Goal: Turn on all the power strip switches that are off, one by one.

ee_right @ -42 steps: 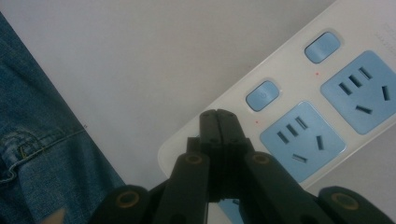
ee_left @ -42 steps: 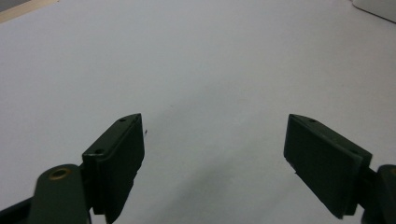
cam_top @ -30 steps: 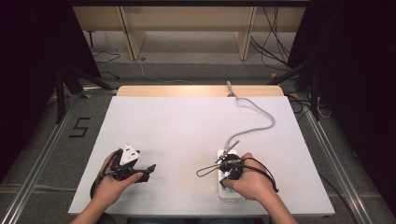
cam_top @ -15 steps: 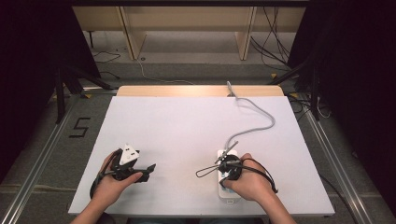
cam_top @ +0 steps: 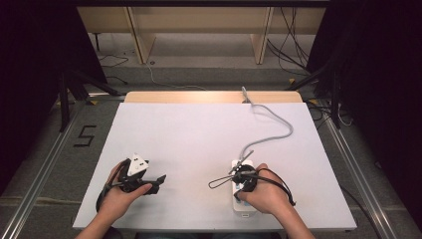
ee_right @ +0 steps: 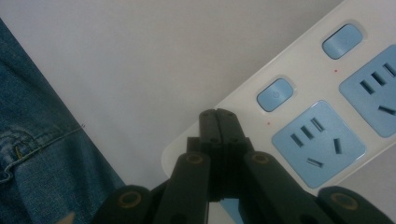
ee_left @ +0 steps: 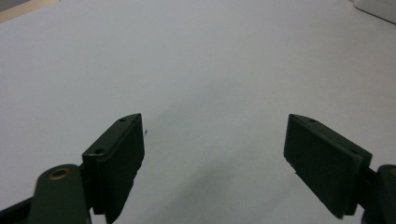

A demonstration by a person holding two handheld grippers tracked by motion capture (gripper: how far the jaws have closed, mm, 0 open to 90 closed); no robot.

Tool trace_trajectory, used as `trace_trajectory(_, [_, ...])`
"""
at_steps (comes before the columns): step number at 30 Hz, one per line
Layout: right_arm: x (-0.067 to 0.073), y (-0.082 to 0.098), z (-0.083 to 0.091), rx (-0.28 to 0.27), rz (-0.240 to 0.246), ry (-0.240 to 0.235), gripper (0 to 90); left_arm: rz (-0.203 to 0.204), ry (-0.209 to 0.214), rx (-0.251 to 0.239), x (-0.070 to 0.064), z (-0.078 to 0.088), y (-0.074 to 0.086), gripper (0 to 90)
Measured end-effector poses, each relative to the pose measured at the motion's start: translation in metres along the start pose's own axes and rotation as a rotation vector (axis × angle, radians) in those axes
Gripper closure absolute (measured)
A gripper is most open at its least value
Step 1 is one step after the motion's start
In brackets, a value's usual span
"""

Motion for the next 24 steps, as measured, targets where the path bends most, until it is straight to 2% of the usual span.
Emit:
trace_trajectory(10, [0.0005, -0.0009, -0.0007, 0.01, -0.006, 0.003, 90.0, 0.0, 0.001, 0.0, -0.0001, -0.0002, 0.0, 20.3])
trace_trajectory(18, [-0.0019, -0.0003, 0.0004, -0.005, 0.019, -0.012, 90.0, 0.0, 0.002, 0.0, 0.0005, -0.0002, 0.0001, 20.3])
trace_trajectory(21, [-0.0032, 0.0003, 0.0019, -0.01, 0.032, 0.014, 90.0, 0.0, 0.002, 0.0, 0.0005, -0.0001, 0.0001, 20.3])
trace_trajectory(24, [-0.0032, 0.0004, 0.0043, -0.022, 0.037, 0.01, 90.0, 0.0, 0.002, 0.0, 0.0005, -0.0001, 0.0002, 20.3])
Point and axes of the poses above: each handheld gripper's, and its own axes: z roughly backward along the jaws, y roughly out of its underside, x roughly to its left, the point moved 2 cm from there along -z, roughly forward along the jaws, and after that the axes turned 10 degrees about x, right-handed, at the moved point
